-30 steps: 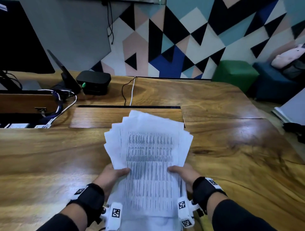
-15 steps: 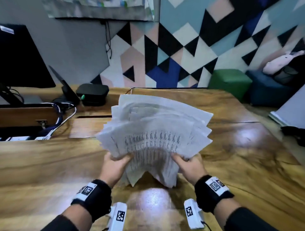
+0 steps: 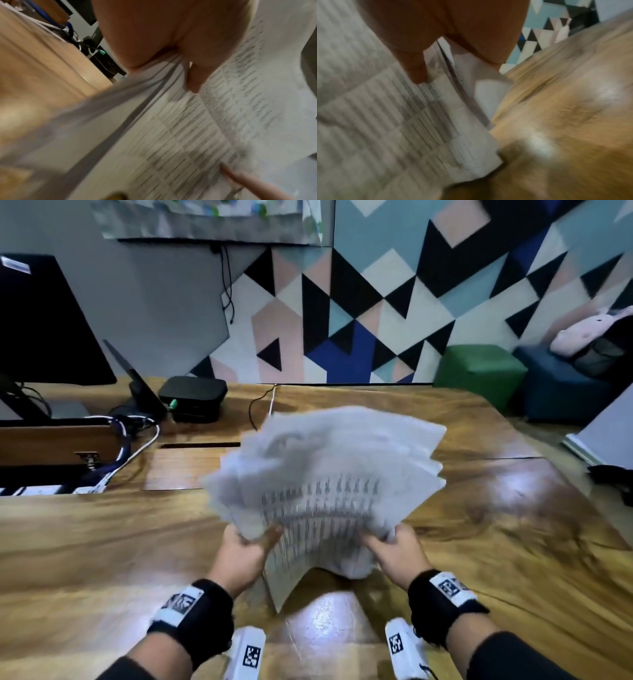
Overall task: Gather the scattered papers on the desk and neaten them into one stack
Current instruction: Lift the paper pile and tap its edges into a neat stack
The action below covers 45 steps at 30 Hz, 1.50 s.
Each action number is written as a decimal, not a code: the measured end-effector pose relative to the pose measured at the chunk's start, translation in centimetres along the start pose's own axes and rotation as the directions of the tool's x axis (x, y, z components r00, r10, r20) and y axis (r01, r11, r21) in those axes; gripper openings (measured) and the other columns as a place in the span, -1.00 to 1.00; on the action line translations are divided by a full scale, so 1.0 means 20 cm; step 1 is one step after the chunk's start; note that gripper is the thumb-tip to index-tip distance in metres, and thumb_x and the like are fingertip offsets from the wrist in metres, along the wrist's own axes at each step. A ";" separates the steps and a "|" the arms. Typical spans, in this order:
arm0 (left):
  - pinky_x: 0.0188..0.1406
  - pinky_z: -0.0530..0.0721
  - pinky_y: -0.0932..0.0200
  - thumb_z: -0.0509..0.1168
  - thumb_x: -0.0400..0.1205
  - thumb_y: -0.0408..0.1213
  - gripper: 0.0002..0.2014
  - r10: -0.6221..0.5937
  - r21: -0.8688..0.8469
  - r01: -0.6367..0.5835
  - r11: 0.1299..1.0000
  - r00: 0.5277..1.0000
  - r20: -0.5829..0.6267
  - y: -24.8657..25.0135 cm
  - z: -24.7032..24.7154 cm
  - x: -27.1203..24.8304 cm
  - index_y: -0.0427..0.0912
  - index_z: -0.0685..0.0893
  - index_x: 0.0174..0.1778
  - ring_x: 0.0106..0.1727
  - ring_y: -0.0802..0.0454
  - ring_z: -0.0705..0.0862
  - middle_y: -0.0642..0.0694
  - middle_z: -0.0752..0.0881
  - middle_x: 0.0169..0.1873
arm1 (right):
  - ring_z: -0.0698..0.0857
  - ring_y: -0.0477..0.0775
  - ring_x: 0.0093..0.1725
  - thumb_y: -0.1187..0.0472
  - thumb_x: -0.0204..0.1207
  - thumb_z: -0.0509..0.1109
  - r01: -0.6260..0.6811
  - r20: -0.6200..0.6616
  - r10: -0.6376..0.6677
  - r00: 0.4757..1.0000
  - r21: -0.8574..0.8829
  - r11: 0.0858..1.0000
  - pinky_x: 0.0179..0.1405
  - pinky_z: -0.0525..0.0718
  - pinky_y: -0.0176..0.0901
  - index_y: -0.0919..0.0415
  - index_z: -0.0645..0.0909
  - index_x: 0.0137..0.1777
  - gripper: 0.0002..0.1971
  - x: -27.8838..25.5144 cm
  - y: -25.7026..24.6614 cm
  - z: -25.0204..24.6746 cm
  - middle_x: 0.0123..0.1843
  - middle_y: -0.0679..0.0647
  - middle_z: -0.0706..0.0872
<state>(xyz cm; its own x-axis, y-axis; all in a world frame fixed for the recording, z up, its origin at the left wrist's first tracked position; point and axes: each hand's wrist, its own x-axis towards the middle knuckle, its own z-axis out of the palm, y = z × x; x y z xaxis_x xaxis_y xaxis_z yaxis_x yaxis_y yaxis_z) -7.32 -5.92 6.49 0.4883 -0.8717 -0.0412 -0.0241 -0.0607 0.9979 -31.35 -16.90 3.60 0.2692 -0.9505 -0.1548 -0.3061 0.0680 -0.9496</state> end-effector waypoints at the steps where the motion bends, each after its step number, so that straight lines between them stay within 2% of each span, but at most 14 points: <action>1: -0.06 0.74 0.16 0.50 0.54 -0.39 -0.90 -0.012 0.004 0.012 1.000 0.999 -0.031 0.02 -0.01 0.02 -0.35 0.77 -0.11 -0.17 0.06 0.82 -0.01 0.88 -0.26 | 0.84 0.02 -0.13 0.23 0.37 0.63 -0.005 0.005 0.005 1.000 0.049 0.999 -0.04 0.79 -0.03 0.24 0.75 -0.10 -0.83 0.02 -0.03 -0.02 -0.17 0.09 0.88; 3: -0.34 0.71 0.30 0.47 0.55 -0.39 -0.82 -0.056 -0.044 0.052 0.998 0.994 -0.095 0.06 -0.01 0.05 -0.34 0.70 -0.35 -0.43 0.11 0.73 0.05 0.78 -0.52 | 0.81 -0.01 -0.15 0.16 0.29 0.69 -0.008 -0.002 0.009 1.000 0.127 0.992 -0.10 0.74 -0.12 0.17 0.74 -0.05 -0.72 0.04 -0.09 -0.07 -0.14 0.08 0.88; 7: 0.25 0.70 -0.24 0.47 0.56 -0.40 -0.72 -0.269 -0.332 0.220 0.917 0.957 -0.109 0.01 -0.01 0.09 -0.45 0.72 0.15 0.08 -0.26 0.83 -0.29 0.86 0.04 | 0.84 0.06 -0.05 -0.09 -0.16 0.80 -0.220 0.104 0.194 0.975 0.482 0.848 -0.11 0.77 -0.10 0.22 0.68 0.18 -0.16 0.03 -0.02 -0.06 0.02 0.11 0.86; 11: -0.35 0.81 0.17 0.41 0.62 -0.36 -0.80 -0.456 -0.394 0.438 0.808 0.889 0.052 -0.01 0.07 -0.01 -0.47 0.70 0.00 -0.26 0.01 0.88 -0.15 0.90 -0.28 | 0.73 0.39 0.26 0.28 0.36 0.59 -0.465 0.307 0.352 0.884 0.660 0.590 0.38 0.59 0.35 0.32 0.62 0.35 -0.47 -0.09 0.04 0.13 0.25 0.36 0.76; 14: 0.10 0.78 -0.19 0.46 0.58 -0.33 -0.66 -0.525 -0.441 0.497 0.747 0.849 0.068 -0.09 0.09 -0.06 -0.51 0.70 0.16 0.03 -0.27 0.85 -0.34 0.85 0.04 | 0.68 0.47 0.31 0.39 0.48 0.45 -0.555 0.400 0.388 0.830 0.659 0.508 0.41 0.49 0.51 0.34 0.57 0.40 -0.54 -0.12 0.08 0.19 0.31 0.43 0.71; 18: 0.31 0.66 -0.24 0.37 0.57 -0.28 -0.59 -0.537 -0.566 0.505 0.652 0.834 0.126 -0.12 0.03 -0.11 -0.38 0.69 0.31 0.14 -0.28 0.81 -0.35 0.80 0.18 | 0.73 0.46 0.22 0.49 0.44 0.42 -0.574 0.409 0.402 0.819 0.581 0.578 0.23 0.67 0.37 0.43 0.56 0.39 -0.53 -0.11 0.10 0.10 0.28 0.45 0.72; 23: 0.52 0.34 -0.15 0.19 0.45 0.34 -0.34 -0.533 -0.790 0.426 0.441 0.832 0.152 -0.14 -0.29 -0.04 -0.09 0.85 0.16 0.25 -0.27 0.76 -0.23 0.81 0.20 | 0.79 0.44 0.11 0.49 0.32 0.52 -0.607 0.417 0.444 0.793 0.475 0.637 -0.06 0.81 0.22 0.46 0.60 0.34 -0.47 -0.08 0.12 -0.13 0.23 0.45 0.74; 27: 0.09 0.67 0.00 0.27 0.43 0.30 -0.40 -0.549 -0.658 0.527 0.538 0.811 0.201 -0.10 -0.40 0.04 -0.18 0.90 -0.10 -0.18 -0.21 0.85 -0.24 0.88 -0.13 | 0.81 0.41 0.08 0.52 0.11 0.67 -0.521 0.362 0.390 0.847 0.418 0.744 -0.10 0.82 0.18 0.43 0.64 0.29 -0.34 -0.08 0.08 -0.25 0.17 0.39 0.79; 30: 0.16 0.60 -0.10 0.32 0.40 0.11 -0.48 -0.541 -0.504 0.570 0.649 0.811 0.222 -0.01 -0.42 0.09 -0.25 0.89 -0.03 -0.12 -0.30 0.85 -0.35 0.85 -0.04 | 0.86 0.23 -0.03 0.42 0.19 0.64 -0.307 0.172 0.261 0.950 0.354 0.883 -0.16 0.83 0.06 0.35 0.68 0.20 -0.48 -0.05 0.02 -0.29 0.06 0.25 0.86; 33: -0.18 0.71 -0.07 0.56 0.17 0.05 -0.35 -0.545 -0.234 0.595 0.769 0.802 0.245 0.05 -0.42 0.13 -0.28 0.80 0.11 -0.25 -0.30 0.80 -0.38 0.83 -0.06 | 0.84 0.20 0.03 0.33 0.26 0.67 -0.111 0.042 0.104 0.994 0.239 0.965 0.03 0.79 0.11 0.25 0.73 0.08 -0.63 -0.02 -0.05 -0.30 0.01 0.14 0.88; 36: -0.22 0.71 -0.10 0.73 -0.04 -0.01 -0.23 -0.393 0.080 0.385 0.919 0.899 0.191 0.09 -0.38 0.16 -0.39 0.81 0.01 -0.18 -0.22 0.76 -0.49 0.82 -0.04 | 0.84 -0.02 -0.16 0.43 0.40 0.57 0.037 -0.091 -0.021 0.996 0.183 0.982 -0.14 0.81 -0.15 0.13 0.75 -0.11 -0.81 -0.02 -0.10 -0.30 -0.23 -0.13 0.88; 39: -0.28 0.74 0.17 0.74 0.09 -0.02 -0.59 -0.083 0.107 0.069 0.992 0.987 0.134 0.12 -0.29 0.15 -0.19 0.88 -0.29 -0.34 0.11 0.76 -0.06 0.88 -0.33 | 0.77 -0.34 -0.29 0.47 0.41 0.55 0.211 -0.257 -0.152 0.955 0.224 0.951 -0.24 0.73 -0.42 0.05 0.73 -0.19 -0.74 -0.04 -0.17 -0.28 -0.35 -0.33 0.82; 41: -0.28 0.71 0.35 0.59 0.44 -0.39 -0.93 0.075 0.031 -0.076 0.997 0.996 0.038 0.14 -0.21 0.10 -0.14 0.87 -0.31 -0.34 0.32 0.74 0.16 0.85 -0.39 | 0.74 -0.43 -0.31 0.43 0.43 0.53 0.297 -0.338 -0.206 0.918 0.244 0.923 -0.28 0.69 -0.52 0.04 0.72 -0.20 -0.77 -0.05 -0.20 -0.26 -0.36 -0.39 0.80; 45: -0.22 0.73 0.40 0.46 0.52 -0.54 -0.85 0.109 -0.029 -0.115 0.993 0.981 -0.159 0.01 -0.11 0.00 -0.19 0.78 -0.13 -0.29 0.33 0.77 0.23 0.85 -0.37 | 0.70 -0.48 -0.33 0.41 0.47 0.52 0.351 -0.403 -0.247 0.881 0.208 0.913 -0.28 0.66 -0.56 0.04 0.70 -0.27 -0.77 -0.11 -0.16 -0.19 -0.38 -0.43 0.78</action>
<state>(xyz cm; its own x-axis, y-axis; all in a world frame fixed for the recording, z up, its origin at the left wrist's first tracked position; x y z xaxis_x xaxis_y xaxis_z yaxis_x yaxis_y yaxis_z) -5.48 -4.91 6.78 0.6152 -0.7846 0.0768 -0.0548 0.0546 0.9970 -34.38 -16.22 7.94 -0.0553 -0.9766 0.2078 0.0047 -0.2083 -0.9780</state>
